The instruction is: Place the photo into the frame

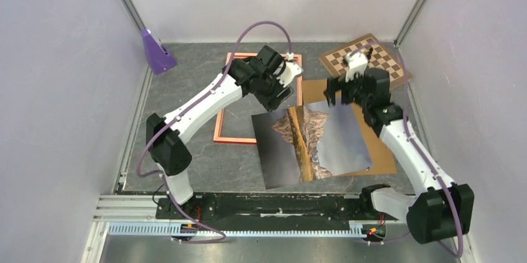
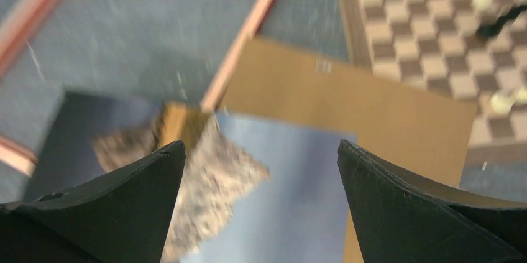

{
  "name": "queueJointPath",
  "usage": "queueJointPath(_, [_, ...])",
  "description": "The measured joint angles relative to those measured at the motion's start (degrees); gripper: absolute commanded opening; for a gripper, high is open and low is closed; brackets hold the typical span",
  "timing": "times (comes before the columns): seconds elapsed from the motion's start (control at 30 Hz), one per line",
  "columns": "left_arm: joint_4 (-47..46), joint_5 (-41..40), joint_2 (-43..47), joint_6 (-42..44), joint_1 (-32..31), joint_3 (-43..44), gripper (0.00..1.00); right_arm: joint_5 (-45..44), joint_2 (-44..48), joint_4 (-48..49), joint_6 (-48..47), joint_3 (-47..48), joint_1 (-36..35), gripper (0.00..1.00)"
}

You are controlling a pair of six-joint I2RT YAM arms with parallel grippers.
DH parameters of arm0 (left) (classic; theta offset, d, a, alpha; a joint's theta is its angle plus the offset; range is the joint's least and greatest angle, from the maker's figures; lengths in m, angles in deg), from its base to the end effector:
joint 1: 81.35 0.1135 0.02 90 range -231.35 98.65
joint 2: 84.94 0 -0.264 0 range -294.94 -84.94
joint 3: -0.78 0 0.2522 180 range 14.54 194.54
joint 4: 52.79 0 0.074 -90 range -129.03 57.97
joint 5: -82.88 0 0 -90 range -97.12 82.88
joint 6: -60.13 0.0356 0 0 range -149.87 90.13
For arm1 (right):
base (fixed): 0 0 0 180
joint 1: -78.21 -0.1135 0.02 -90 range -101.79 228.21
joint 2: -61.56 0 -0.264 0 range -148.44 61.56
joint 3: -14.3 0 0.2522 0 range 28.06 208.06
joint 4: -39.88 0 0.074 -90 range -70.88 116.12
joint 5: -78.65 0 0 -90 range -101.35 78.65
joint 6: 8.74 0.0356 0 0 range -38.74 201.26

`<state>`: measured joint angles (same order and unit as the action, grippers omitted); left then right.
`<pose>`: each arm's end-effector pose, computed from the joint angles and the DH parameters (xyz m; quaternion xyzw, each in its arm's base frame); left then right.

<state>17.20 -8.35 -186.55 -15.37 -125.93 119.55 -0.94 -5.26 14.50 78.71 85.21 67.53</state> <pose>0.2714 -0.2664 0.3592 0.4643 0.8263 -0.0729 0.3104 0.2634 0.0562 0.3346 -0.1456 0.8108 0.1145 0.5553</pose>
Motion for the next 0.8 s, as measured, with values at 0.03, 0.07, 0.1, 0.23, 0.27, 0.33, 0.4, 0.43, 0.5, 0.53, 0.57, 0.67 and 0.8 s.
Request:
queueJointPath(0.03, [0.0,1.9,-0.7,0.1,0.8,-1.8,0.81,0.0,1.3,0.2,-1.7,-3.9,0.0,0.96])
queueJointPath(0.07, [0.2,4.5,-1.6,0.2,1.8,-3.2,0.83,0.0,2.6,0.4,-3.3,-7.5,0.0,0.96])
queueJointPath(0.1, [0.2,6.3,-2.4,0.4,2.6,-3.9,0.83,0.1,4.2,0.6,-5.3,-11.8,0.0,0.95])
queueJointPath(0.23, [-0.2,14.8,-6.7,1.9,5.5,-4.3,0.85,0.7,9.5,0.4,-12.2,-23.9,0.0,0.95])
queueJointPath(0.27, [-0.3,16.6,-7.7,2.5,5.9,-4.2,0.85,1.3,10.4,0.4,-13.5,-25.7,0.0,0.95])
queueJointPath(0.33, [-0.4,19.6,-10.1,3.7,6.1,-3.3,0.86,2.2,11.8,0.4,-15.8,-28.1,-0.1,0.94])
queueJointPath(0.4, [-0.2,22.6,-13.3,5.1,6.1,-1.3,0.86,3.3,12.7,0.4,-18.5,-29.7,-0.1,0.94])
queueJointPath(0.43, [-0.2,24.1,-15.1,5.6,6.1,0.0,0.86,3.8,12.8,0.4,-19.7,-30.1,-0.1,0.94])
queueJointPath(0.5, [-0.3,26.3,-18.4,6.5,6.0,2.7,0.87,4.8,12.9,0.9,-21.6,-30.9,-0.1,0.94])
queueJointPath(0.53, [-0.2,27.4,-20.1,6.8,5.9,4.2,0.87,5.2,13.0,1.3,-22.5,-31.5,-0.1,0.93])
queueJointPath(0.57, [-0.2,28.3,-21.9,7.1,5.9,5.8,0.87,5.5,13.1,1.5,-23.1,-31.9,-0.1,0.93])
queueJointPath(0.67, [0.2,30.8,-27.2,7.9,6.0,11.3,0.87,6.3,13.1,1.5,-24.5,-32.7,-0.1,0.93])
queueJointPath(0.8, [0.9,33.8,-32.7,8.8,6.5,17.5,0.86,6.7,13.1,1.9,-25.5,-32.7,-0.1,0.93])
